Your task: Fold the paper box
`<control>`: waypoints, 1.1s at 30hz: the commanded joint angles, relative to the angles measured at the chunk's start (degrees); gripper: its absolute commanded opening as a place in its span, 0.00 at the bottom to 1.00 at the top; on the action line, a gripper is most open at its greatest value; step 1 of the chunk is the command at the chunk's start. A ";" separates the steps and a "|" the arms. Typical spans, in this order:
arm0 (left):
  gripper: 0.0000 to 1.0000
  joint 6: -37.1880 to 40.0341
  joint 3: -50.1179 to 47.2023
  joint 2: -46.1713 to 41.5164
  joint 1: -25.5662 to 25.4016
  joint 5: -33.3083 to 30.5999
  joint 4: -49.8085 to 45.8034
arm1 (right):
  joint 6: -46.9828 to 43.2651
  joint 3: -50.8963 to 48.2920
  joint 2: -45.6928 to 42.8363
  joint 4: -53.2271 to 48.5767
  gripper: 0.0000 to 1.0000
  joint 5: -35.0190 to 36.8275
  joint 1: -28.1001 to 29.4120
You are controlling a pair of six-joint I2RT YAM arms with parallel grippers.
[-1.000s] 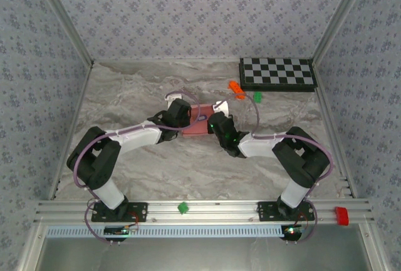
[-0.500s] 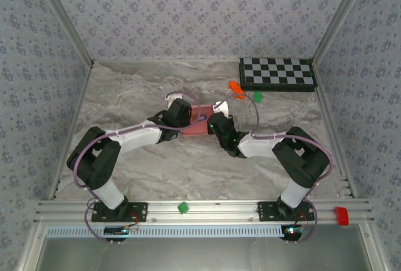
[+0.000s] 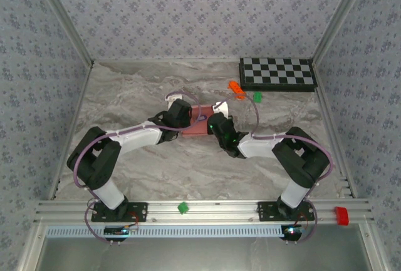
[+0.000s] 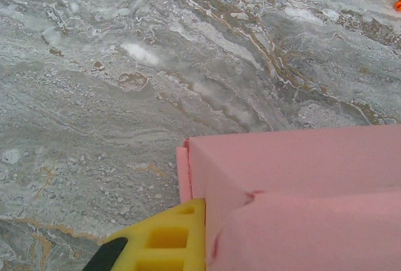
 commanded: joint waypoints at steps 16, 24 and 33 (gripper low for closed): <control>0.08 -2.39 -1.19 -1.47 -0.56 1.08 1.29 | 2.06 -0.32 -0.25 -1.61 0.04 0.13 0.76; 0.07 -3.02 -2.78 -1.98 -0.57 1.08 2.19 | 2.55 -0.66 -0.24 -2.09 0.06 -0.17 0.83; 0.10 -3.19 -4.01 -2.79 -0.56 0.72 2.21 | 2.97 -1.55 -0.56 -2.14 0.08 0.26 1.02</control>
